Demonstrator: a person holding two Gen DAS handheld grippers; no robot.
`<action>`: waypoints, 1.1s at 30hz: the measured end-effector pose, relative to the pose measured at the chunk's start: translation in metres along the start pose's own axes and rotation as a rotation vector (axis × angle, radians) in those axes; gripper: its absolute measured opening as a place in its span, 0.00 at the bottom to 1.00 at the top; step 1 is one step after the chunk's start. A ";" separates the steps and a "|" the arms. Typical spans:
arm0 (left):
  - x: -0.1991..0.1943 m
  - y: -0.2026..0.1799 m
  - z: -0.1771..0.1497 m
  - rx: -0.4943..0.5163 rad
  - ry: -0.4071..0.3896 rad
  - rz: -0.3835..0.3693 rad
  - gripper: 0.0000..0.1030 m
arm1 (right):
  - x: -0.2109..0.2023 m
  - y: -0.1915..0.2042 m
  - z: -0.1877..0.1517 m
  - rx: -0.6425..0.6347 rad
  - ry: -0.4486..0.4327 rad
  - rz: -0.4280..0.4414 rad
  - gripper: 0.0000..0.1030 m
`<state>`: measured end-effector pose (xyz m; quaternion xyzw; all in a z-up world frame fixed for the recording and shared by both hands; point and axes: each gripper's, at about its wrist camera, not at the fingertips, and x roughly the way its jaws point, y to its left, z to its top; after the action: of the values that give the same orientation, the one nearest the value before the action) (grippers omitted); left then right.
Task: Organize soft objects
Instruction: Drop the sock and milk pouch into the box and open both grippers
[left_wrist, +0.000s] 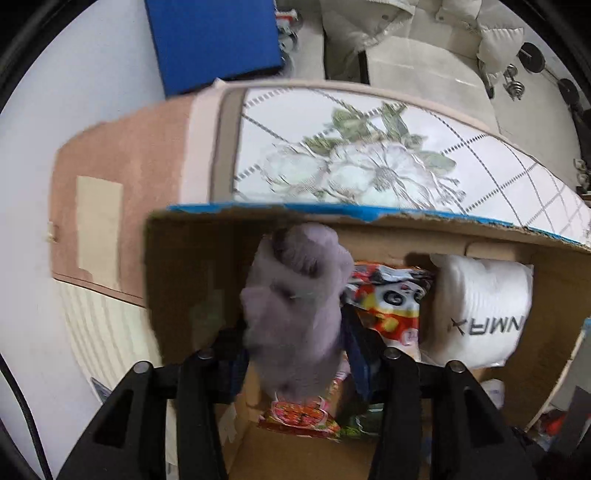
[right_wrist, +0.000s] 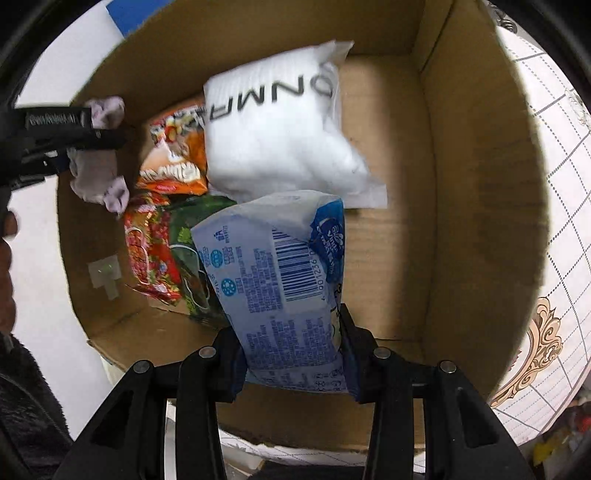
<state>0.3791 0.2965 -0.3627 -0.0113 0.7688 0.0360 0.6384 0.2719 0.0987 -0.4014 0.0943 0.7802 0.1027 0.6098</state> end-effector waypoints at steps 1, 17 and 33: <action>0.001 0.000 0.000 -0.001 0.010 -0.008 0.45 | 0.003 0.002 0.000 -0.008 0.007 -0.004 0.54; -0.054 -0.002 -0.041 0.021 -0.137 -0.036 0.95 | -0.025 0.013 -0.012 -0.046 -0.061 -0.094 1.00; -0.114 -0.008 -0.187 0.007 -0.394 -0.059 0.95 | -0.116 0.004 -0.082 -0.126 -0.326 -0.216 1.00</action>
<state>0.2171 0.2721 -0.2167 -0.0245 0.6284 0.0161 0.7773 0.2200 0.0676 -0.2726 -0.0129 0.6687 0.0684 0.7403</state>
